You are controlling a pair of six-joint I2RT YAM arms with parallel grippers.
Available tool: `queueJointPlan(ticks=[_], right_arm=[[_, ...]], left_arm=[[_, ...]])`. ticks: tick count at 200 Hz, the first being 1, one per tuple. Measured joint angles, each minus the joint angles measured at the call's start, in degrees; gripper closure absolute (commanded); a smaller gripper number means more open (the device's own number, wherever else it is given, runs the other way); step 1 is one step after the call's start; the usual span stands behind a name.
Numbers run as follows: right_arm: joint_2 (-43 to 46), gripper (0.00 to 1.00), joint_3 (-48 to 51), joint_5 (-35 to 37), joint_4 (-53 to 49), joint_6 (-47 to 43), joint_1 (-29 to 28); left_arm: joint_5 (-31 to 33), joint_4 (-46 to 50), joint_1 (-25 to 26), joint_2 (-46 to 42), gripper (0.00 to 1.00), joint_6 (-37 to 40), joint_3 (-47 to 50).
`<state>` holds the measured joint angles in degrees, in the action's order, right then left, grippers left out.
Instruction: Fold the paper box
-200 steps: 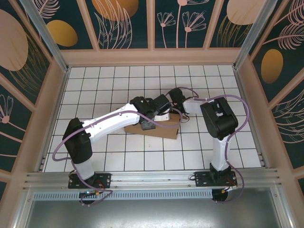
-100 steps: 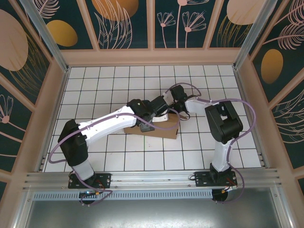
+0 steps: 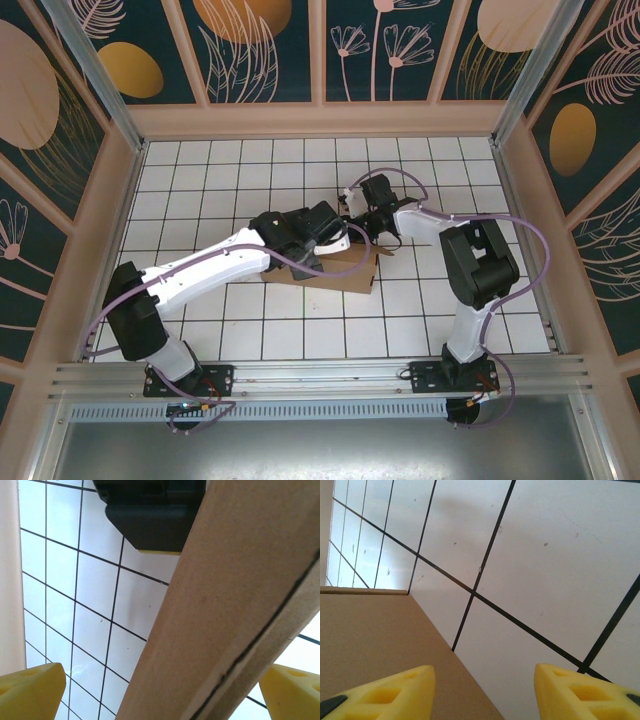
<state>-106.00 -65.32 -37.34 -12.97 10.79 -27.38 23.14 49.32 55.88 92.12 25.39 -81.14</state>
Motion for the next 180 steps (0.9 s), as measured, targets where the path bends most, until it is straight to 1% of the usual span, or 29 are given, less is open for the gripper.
queueJointPlan(ticks=[19, 48, 84, 107, 128, 140, 164, 180], right_arm=[[0.24, 0.44, 0.00, 0.52, -0.11, 0.00, 0.00], [1.62, 0.39, -0.15, 2.01, -0.63, -0.02, 0.00], [3.50, 0.34, -1.27, 3.54, -1.09, -0.48, 0.02], [4.48, 0.33, -1.66, 4.44, -1.09, -0.46, 0.07], [5.11, 0.33, -1.73, 5.05, -1.11, -0.44, 0.28], [5.53, 0.33, -1.73, 5.92, -1.14, -0.39, 0.50], [7.56, 0.40, -1.68, 9.03, -1.01, 0.42, 1.31], [10.27, 0.48, -1.57, 12.11, -0.98, 1.75, 2.01]], left_arm=[[-0.07, -0.33, 0.00, -1.14, 0.02, -0.17, 0.07], [-0.79, -1.09, 0.00, -3.91, 0.02, -0.20, 0.24], [-3.85, -2.69, 0.00, -9.44, 0.01, -0.52, 0.33], [-5.55, -4.11, 0.00, -12.52, 0.01, -1.27, 1.25], [-5.97, -5.73, 0.00, -13.44, 0.01, -3.28, 1.38], [-5.38, -7.17, 0.00, -13.44, 0.01, -5.18, 1.38], [-3.63, -9.99, -0.22, -13.38, 0.01, -10.51, 1.20], [-3.80, -13.51, -1.16, -13.46, 0.01, -15.26, 1.33]])
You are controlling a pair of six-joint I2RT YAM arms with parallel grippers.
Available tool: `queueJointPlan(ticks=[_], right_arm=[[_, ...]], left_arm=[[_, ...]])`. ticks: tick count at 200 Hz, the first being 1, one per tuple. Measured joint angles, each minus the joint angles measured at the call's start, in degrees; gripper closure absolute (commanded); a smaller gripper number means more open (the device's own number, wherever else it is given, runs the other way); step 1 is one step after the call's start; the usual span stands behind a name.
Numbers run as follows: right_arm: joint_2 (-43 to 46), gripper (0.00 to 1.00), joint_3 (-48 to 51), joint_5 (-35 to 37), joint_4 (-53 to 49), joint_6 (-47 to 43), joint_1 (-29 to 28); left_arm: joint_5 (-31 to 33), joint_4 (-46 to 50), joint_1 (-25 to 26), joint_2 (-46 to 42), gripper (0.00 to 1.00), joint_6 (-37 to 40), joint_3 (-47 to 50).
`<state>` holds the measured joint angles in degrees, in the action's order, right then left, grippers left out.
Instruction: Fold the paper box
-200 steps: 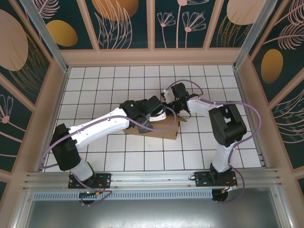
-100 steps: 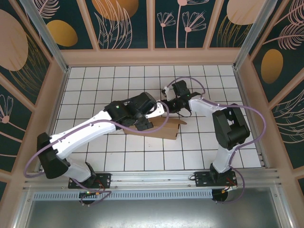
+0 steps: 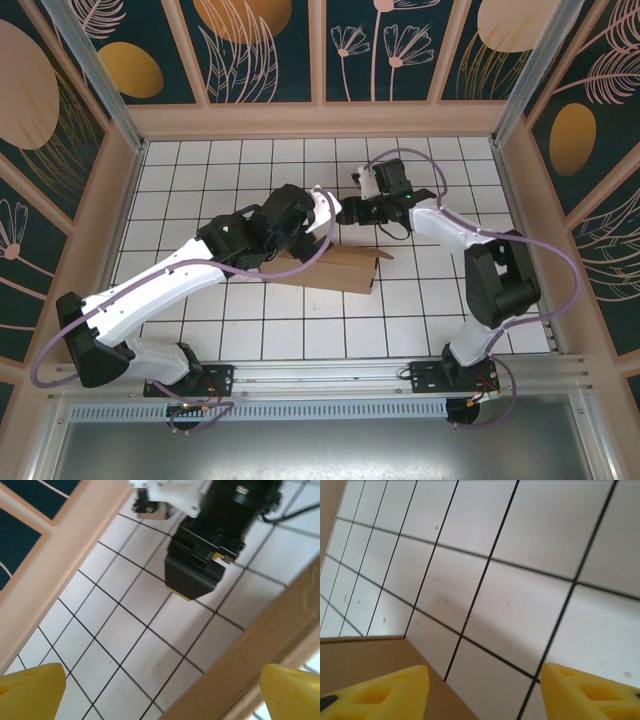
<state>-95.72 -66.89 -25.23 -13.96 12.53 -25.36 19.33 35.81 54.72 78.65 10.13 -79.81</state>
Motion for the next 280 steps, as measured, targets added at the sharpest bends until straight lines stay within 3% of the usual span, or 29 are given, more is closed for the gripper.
queueJointPlan(ticks=[13, 19, 35, 53, 116, 215, 233, 280], right_arm=[[3.08, 0.55, 0.44, 3.08, 0.02, 1.14, 0.55], [4.92, 0.59, 0.79, 4.50, 0.11, 1.73, 0.74], [10.05, 0.66, 2.16, 7.56, 0.46, 2.58, 1.18], [15.80, 0.73, 4.50, 10.54, 1.09, 4.00, 1.40], [29.09, 0.81, 12.44, 13.84, 0.52, 7.67, -0.35], [34.32, 0.82, 13.27, 17.88, -3.96, 10.16, -7.41], [34.29, 0.79, 13.27, 17.94, -4.46, 10.80, -8.22], [34.29, 0.57, 11.04, 19.82, -8.94, 15.50, -8.48]], left_arm=[[-1.42, -4.52, -1.60, -1.01, 0.02, -5.18, 1.33], [-2.49, -6.88, -2.47, -1.97, 0.08, -7.76, 2.62], [-4.59, -13.25, -4.63, -5.86, 0.47, -14.97, 7.85], [-6.38, -18.84, -5.88, -9.66, 1.00, -22.80, 13.20], [-11.61, -30.01, -7.56, -10.64, 1.00, -41.81, 22.14], [-12.90, -39.56, -8.76, -10.36, 1.00, -54.90, 37.18], [-12.87, -41.75, -8.76, -10.56, 1.00, -56.54, 40.02], [-12.35, -47.78, -8.76, -11.10, 1.00, -58.90, 43.08]])
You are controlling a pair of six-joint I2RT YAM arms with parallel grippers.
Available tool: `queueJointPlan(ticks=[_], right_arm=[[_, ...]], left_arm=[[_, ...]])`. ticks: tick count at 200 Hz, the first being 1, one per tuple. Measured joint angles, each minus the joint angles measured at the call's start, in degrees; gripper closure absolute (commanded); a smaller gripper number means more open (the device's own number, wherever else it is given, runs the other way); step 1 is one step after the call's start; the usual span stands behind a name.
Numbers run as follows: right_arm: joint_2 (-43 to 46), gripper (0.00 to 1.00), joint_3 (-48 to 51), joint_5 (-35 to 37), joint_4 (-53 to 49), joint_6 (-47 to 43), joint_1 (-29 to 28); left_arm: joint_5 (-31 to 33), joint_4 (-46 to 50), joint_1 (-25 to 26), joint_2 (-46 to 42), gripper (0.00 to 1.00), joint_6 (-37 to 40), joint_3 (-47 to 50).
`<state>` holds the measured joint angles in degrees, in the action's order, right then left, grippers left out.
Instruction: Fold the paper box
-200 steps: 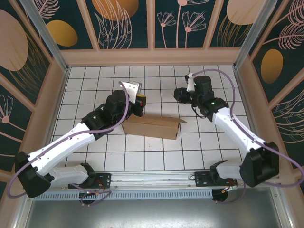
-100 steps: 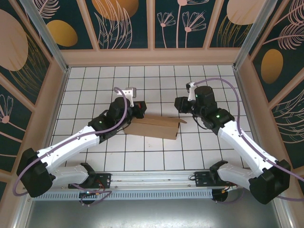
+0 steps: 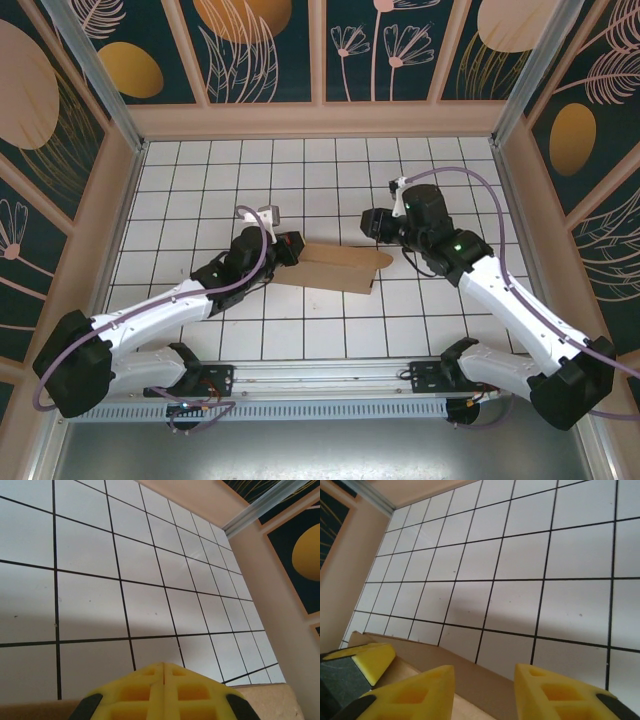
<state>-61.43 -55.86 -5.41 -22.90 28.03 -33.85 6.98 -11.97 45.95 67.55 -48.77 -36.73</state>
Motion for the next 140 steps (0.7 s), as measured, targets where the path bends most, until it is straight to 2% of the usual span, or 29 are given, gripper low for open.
queueJointPlan(ticks=[30, 71, 140], right_arm=[[0.02, 0.52, -4.15, 1.49, -7.23, 5.29, 0.00], [1.88, 0.52, -5.77, 0.22, -14.82, 11.10, -0.02], [4.63, 0.52, 4.33, -4.81, -15.30, 14.97, -0.02]], left_arm=[[0.28, -1.49, 0.00, 0.00, 1.00, -0.68, 0.68], [0.44, -2.69, 0.00, -0.02, 1.00, -1.07, 1.29], [0.35, -2.84, 0.00, -0.42, 1.00, -1.11, 1.62]])
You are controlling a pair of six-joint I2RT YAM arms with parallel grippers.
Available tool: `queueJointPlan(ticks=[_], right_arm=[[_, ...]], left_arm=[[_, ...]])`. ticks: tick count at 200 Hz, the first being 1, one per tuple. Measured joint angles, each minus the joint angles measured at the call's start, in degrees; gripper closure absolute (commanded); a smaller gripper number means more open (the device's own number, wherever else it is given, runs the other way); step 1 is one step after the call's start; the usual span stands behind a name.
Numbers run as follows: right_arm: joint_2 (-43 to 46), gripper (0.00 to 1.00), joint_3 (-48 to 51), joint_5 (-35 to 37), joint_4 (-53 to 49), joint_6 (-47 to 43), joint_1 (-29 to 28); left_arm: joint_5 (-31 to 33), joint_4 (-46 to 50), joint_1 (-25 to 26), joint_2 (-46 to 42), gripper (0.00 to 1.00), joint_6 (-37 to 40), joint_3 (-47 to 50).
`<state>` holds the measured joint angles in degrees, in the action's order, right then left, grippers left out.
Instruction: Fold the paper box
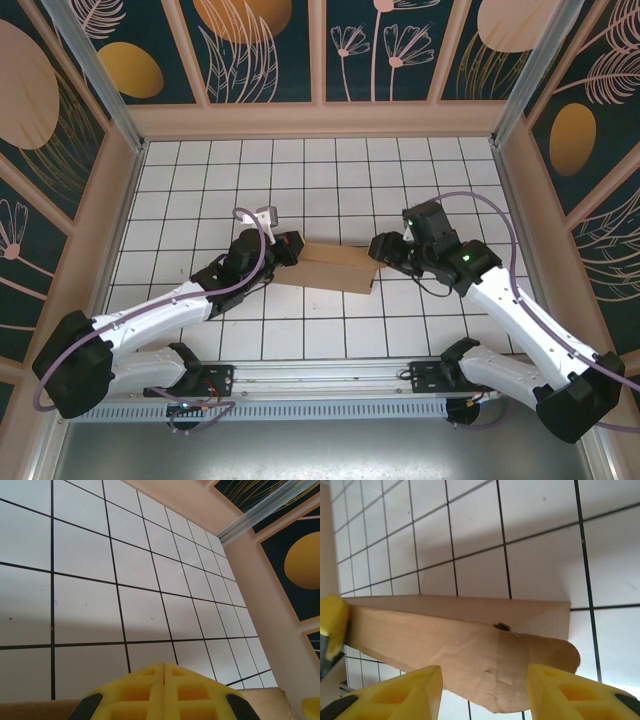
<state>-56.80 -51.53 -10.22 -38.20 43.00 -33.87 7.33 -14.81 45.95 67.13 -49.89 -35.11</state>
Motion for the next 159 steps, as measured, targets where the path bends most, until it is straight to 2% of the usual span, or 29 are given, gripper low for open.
queueJointPlan(ticks=[54, 87, 103, 130, 159], right_arm=[[-0.48, 0.54, 6.21, -3.17, 7.61, 1.77, 0.02], [-0.11, 0.62, 9.25, -5.01, 13.81, 2.91, 0.28], [0.31, 0.62, 10.01, -5.33, 15.30, 3.45, 0.46], [0.44, 0.51, 9.01, -3.69, 13.31, 1.29, 0.59], [-0.11, 0.52, 0.70, 2.40, 6.19, -4.90, 0.48]], left_arm=[[-0.33, 0.00, 0.00, -0.42, 1.00, -0.46, 0.31], [-0.22, -0.07, -0.59, -0.35, 1.00, -0.63, 0.42], [-0.02, -0.15, -0.70, -0.33, 1.00, -0.79, 0.44], [0.07, -0.92, -0.68, -0.31, 1.00, -1.25, 0.76], [-0.15, -1.46, -0.63, -0.28, 1.00, -1.75, 0.94]])
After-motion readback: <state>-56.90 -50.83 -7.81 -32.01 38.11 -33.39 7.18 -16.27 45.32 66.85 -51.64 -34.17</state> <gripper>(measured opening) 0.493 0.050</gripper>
